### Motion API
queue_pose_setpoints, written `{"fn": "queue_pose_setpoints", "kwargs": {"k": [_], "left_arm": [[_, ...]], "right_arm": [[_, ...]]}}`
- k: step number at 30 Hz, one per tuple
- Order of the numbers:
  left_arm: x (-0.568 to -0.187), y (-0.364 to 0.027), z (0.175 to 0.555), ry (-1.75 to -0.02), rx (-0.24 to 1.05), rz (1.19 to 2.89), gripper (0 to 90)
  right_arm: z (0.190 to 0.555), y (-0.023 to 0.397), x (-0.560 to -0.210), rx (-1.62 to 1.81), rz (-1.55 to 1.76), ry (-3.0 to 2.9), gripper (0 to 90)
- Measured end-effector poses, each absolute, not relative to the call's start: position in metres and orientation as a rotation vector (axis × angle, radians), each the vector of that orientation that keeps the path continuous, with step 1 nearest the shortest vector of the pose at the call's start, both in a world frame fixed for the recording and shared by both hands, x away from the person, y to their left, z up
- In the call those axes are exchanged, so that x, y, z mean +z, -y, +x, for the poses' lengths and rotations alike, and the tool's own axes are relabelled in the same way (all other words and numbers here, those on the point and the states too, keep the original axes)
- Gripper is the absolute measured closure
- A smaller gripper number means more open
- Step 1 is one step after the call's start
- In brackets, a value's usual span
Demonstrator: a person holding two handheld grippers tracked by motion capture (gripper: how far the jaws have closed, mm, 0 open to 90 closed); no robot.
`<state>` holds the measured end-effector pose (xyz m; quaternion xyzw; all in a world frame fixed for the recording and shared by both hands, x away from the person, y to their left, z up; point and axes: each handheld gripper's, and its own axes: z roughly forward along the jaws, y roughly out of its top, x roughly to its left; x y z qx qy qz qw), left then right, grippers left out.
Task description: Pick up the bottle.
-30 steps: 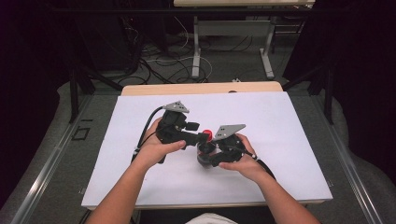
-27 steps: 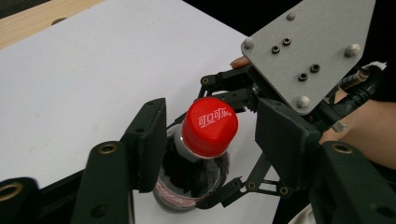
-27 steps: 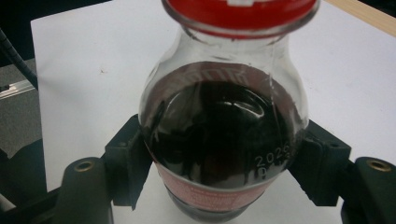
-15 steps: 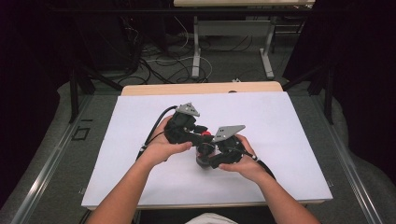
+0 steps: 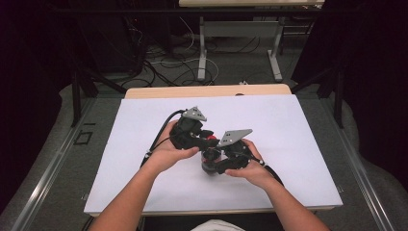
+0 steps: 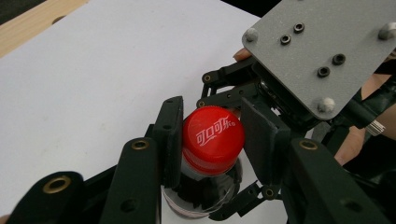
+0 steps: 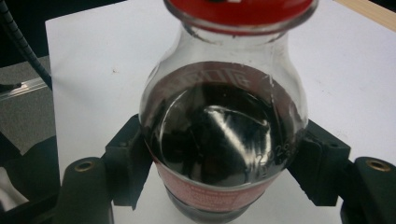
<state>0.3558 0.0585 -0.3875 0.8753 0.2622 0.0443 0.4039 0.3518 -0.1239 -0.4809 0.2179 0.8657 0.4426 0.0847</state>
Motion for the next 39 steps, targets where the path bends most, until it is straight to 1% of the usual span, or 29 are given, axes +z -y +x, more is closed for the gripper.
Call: {"fn": "queue_pose_setpoints", "kwargs": {"k": [12,14,16,20,25,27,32,35,36,37,39], "left_arm": [[-0.388,-0.049,0.348,-0.809,0.227,2.151,61.5],[-0.388,-0.046,0.344,-0.873,0.259,2.12,61.5],[-0.388,-0.045,0.344,-0.892,0.262,2.113,61.5],[-0.387,-0.043,0.341,-1.02,0.267,2.081,61.3],[-0.387,-0.043,0.343,-0.999,0.258,2.094,60.8],[-0.387,-0.048,0.346,-0.937,0.212,2.104,59.4],[-0.385,-0.057,0.351,-0.782,0.164,2.107,47.1],[-0.383,-0.065,0.354,-0.694,0.105,2.107,46.3],[-0.383,-0.065,0.354,-0.694,0.105,2.107,46.3],[-0.381,-0.069,0.358,-0.636,0.064,2.138,46.5],[-0.381,-0.071,0.36,-0.593,0.051,2.172,46.4]], "right_arm": [[0.351,0.123,-0.481,1.318,0.724,-2.511,29.8],[0.35,0.122,-0.481,1.298,0.735,-2.497,29.8],[0.349,0.121,-0.481,1.294,0.737,-2.472,29.8],[0.347,0.12,-0.482,1.278,0.75,-2.452,29.8],[0.348,0.119,-0.483,1.279,0.745,-2.472,29.8],[0.349,0.12,-0.483,1.297,0.739,-2.476,29.8],[0.349,0.121,-0.482,1.317,0.708,-2.517,29.7],[0.348,0.121,-0.482,1.344,0.698,-2.525,29.7],[0.348,0.121,-0.482,1.344,0.698,-2.525,29.7],[0.347,0.121,-0.481,1.362,0.677,-2.544,29.7],[0.347,0.121,-0.48,1.38,0.649,-2.552,29.7]]}}
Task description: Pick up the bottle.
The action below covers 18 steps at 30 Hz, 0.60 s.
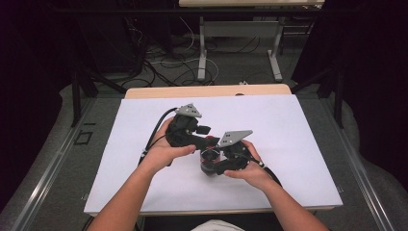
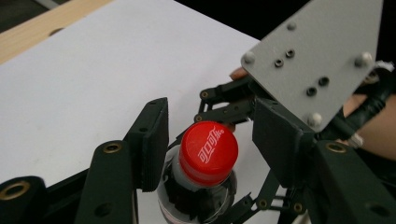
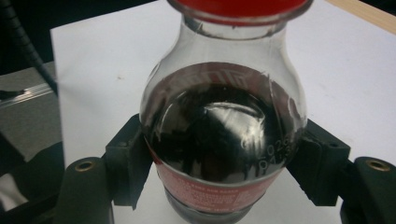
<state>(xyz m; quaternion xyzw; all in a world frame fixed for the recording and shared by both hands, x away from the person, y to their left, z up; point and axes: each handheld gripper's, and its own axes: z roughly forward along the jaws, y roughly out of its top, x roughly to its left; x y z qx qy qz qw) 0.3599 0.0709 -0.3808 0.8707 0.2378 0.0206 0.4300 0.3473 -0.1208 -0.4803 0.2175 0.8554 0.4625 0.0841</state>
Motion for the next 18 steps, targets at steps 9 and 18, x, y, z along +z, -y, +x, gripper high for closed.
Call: {"fn": "queue_pose_setpoints", "kwargs": {"k": [9,18], "left_arm": [[-0.3862,-0.0682,0.3615,-0.45,0.026,2.265,57.7],[-0.3854,-0.0665,0.3589,-0.488,0.025,2.285,61.0]], "right_arm": [[0.3437,0.1193,-0.4779,1.444,0.567,-2.621,29.6],[0.3433,0.118,-0.4789,1.425,0.565,-2.623,29.7]]}}
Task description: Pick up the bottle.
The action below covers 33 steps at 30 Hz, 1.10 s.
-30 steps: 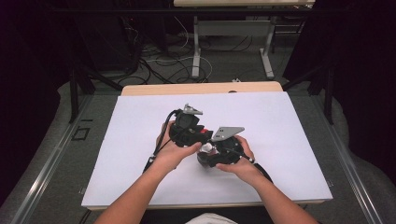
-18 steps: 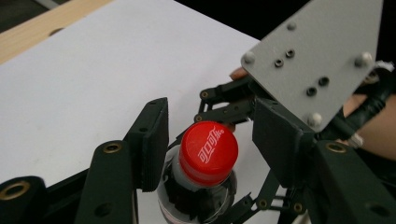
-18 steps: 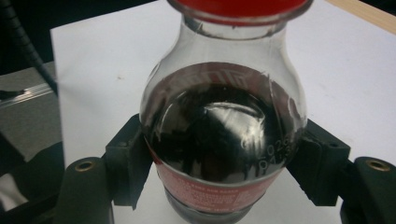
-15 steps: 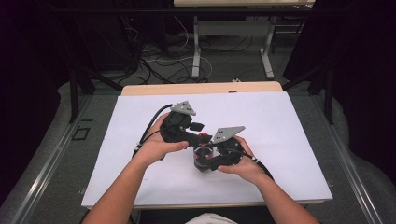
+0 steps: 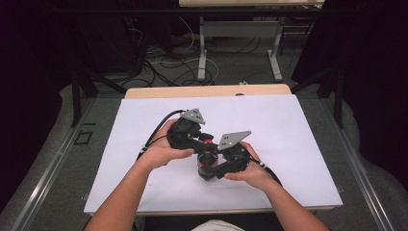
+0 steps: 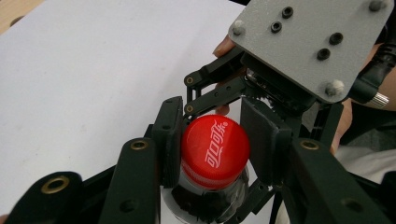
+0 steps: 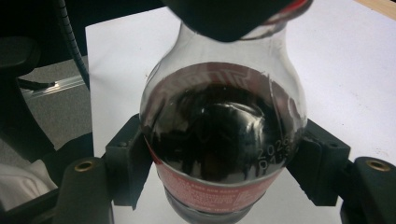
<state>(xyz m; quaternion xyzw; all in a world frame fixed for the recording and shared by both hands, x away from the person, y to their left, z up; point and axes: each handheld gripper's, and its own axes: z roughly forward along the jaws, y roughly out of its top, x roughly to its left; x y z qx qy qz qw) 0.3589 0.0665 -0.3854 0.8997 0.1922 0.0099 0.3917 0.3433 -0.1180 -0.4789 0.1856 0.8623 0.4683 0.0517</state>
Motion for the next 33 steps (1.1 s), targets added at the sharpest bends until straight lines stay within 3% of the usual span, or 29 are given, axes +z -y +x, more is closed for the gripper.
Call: {"fn": "queue_pose_setpoints", "kwargs": {"k": [8,10,20,23,29,33], "left_arm": [[-0.385,-0.059,0.35,-0.681,0.117,2.252,61.4],[-0.385,-0.053,0.345,-0.795,0.182,2.217,61.4],[-0.384,-0.043,0.337,-1.059,0.212,2.141,61.3],[-0.383,-0.047,0.341,-1.008,0.171,2.155,60.2],[-0.375,-0.06,0.346,-0.775,0.151,2.171,45.5],[-0.372,-0.069,0.35,-0.637,0.115,2.224,45.3]], "right_arm": [[0.343,0.118,-0.478,1.363,0.608,-2.585,29.8],[0.343,0.118,-0.479,1.358,0.607,-2.562,29.8],[0.342,0.117,-0.479,1.335,0.624,-2.557,29.7],[0.343,0.117,-0.479,1.349,0.628,-2.557,29.7],[0.343,0.118,-0.478,1.363,0.605,-2.577,29.7],[0.342,0.117,-0.478,1.396,0.59,-2.584,29.7]]}}
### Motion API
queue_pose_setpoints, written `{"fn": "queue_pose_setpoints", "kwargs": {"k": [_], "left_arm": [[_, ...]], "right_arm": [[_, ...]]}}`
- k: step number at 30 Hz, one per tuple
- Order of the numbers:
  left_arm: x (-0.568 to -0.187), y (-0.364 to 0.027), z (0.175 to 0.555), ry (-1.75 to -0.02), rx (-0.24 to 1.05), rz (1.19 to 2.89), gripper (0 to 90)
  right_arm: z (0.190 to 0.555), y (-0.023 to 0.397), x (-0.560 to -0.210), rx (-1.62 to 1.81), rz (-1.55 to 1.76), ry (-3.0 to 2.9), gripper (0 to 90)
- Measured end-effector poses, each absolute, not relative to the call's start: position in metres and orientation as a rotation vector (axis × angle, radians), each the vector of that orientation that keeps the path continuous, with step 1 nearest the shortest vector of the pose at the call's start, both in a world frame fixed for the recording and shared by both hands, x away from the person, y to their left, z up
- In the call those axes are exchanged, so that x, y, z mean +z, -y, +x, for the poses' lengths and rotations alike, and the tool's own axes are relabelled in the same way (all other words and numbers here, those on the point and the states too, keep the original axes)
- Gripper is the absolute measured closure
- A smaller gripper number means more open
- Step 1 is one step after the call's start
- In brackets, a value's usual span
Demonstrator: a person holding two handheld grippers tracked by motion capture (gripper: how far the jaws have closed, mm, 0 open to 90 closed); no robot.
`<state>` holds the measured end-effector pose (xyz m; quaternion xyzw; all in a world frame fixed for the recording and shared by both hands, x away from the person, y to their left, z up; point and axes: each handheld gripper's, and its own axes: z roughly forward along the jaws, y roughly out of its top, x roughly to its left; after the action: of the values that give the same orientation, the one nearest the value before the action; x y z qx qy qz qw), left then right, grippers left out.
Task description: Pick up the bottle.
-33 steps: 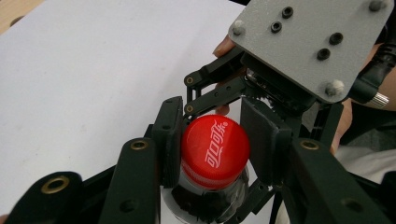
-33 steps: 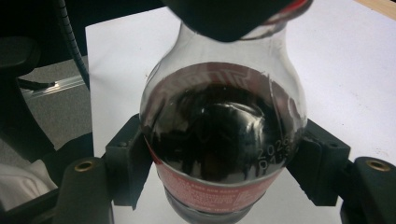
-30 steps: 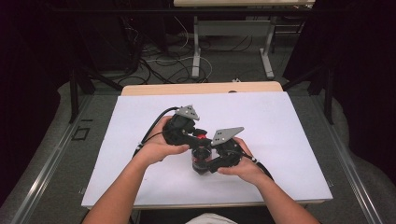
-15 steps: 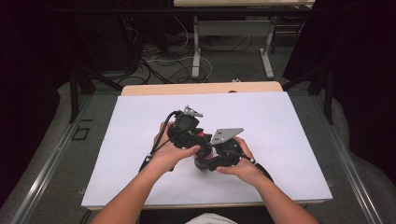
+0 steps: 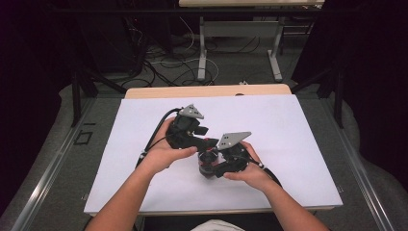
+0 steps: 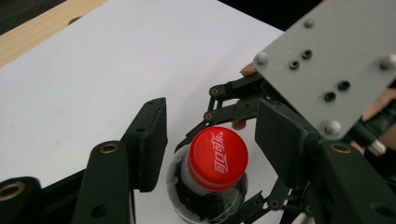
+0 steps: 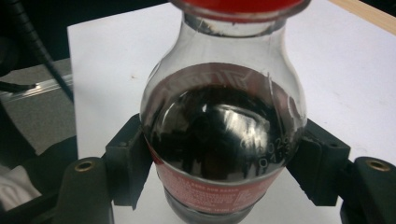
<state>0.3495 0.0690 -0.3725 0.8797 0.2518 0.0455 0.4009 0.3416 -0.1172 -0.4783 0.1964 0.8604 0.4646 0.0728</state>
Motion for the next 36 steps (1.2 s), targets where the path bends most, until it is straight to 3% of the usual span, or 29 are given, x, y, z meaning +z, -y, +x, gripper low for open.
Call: {"fn": "queue_pose_setpoints", "kwargs": {"k": [6,10,17,31,36], "left_arm": [[-0.376,-0.071,0.353,-0.489,0.109,2.306,52.9],[-0.377,-0.07,0.354,-0.467,0.088,2.331,60.1],[-0.378,-0.067,0.353,-0.511,0.103,2.31,61.6],[-0.378,-0.052,0.339,-1.046,0.165,2.132,61.7],[-0.378,-0.051,0.341,-1.055,0.159,2.139,61.4]], "right_arm": [[0.341,0.116,-0.478,1.4,0.57,-2.611,29.7],[0.341,0.115,-0.479,1.396,0.558,-2.609,29.7],[0.342,0.116,-0.48,1.388,0.576,-2.596,29.8],[0.342,0.117,-0.48,1.356,0.634,-2.548,29.7],[0.342,0.117,-0.48,1.348,0.655,-2.557,29.7]]}}
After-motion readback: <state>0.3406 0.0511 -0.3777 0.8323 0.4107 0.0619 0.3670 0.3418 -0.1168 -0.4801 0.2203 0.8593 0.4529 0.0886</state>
